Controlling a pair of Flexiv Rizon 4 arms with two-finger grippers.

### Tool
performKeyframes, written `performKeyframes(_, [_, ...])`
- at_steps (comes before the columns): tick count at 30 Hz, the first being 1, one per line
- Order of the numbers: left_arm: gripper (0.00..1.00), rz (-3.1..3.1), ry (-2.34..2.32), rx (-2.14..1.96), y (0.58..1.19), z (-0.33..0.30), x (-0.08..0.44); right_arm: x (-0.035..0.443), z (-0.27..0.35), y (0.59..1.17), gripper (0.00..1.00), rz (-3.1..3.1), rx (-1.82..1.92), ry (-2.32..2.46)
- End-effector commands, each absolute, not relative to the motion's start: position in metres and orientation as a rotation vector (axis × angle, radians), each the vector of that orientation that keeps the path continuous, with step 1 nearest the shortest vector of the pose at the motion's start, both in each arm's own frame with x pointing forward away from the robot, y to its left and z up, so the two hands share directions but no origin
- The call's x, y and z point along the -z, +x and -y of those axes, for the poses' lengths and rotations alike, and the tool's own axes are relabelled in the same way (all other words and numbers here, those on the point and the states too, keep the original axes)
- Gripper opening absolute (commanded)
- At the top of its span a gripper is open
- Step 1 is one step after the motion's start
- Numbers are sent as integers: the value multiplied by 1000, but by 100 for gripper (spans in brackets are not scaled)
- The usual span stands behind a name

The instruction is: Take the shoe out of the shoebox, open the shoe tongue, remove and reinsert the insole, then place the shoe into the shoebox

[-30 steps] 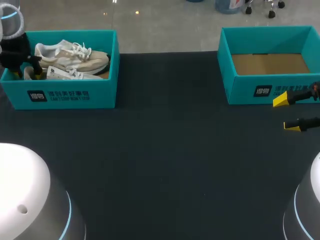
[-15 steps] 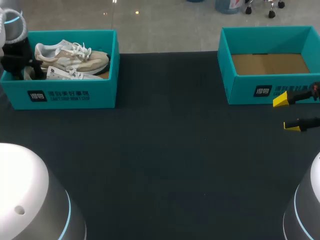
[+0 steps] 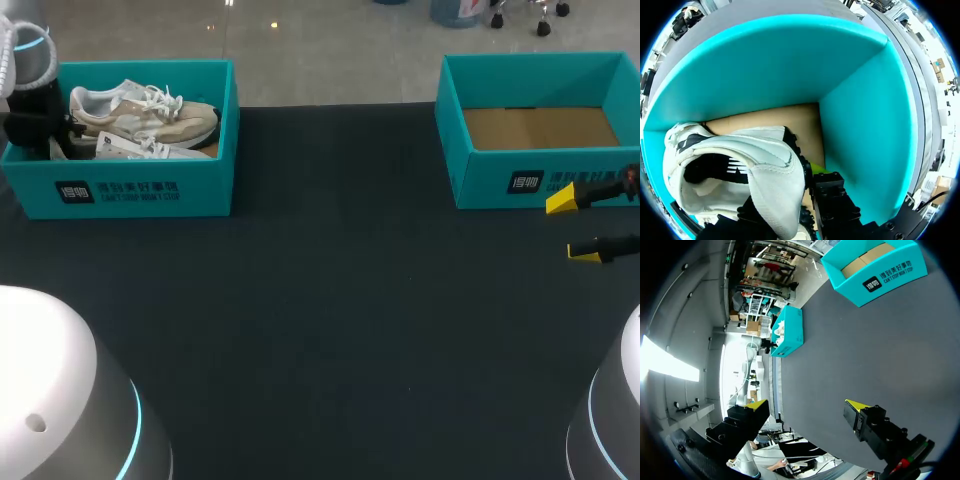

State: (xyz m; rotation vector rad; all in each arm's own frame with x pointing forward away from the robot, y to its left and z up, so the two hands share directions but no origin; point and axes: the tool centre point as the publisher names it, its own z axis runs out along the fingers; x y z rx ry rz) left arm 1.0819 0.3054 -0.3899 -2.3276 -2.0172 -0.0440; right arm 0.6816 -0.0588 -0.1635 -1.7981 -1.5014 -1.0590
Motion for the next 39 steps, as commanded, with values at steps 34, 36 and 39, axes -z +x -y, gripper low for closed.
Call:
performKeyframes(34, [0, 2050, -2219, 134, 1093, -320, 226, 164, 58, 681, 100, 1501, 1056, -1801])
performKeyframes(36, [0, 2052, -2220, 126, 1094, -321, 220, 164, 58, 681, 100, 1501, 1056, -1801])
performKeyframes(39, [0, 2066, -2204, 136, 1095, -324, 211, 164, 58, 681, 100, 1501, 1056, -1801])
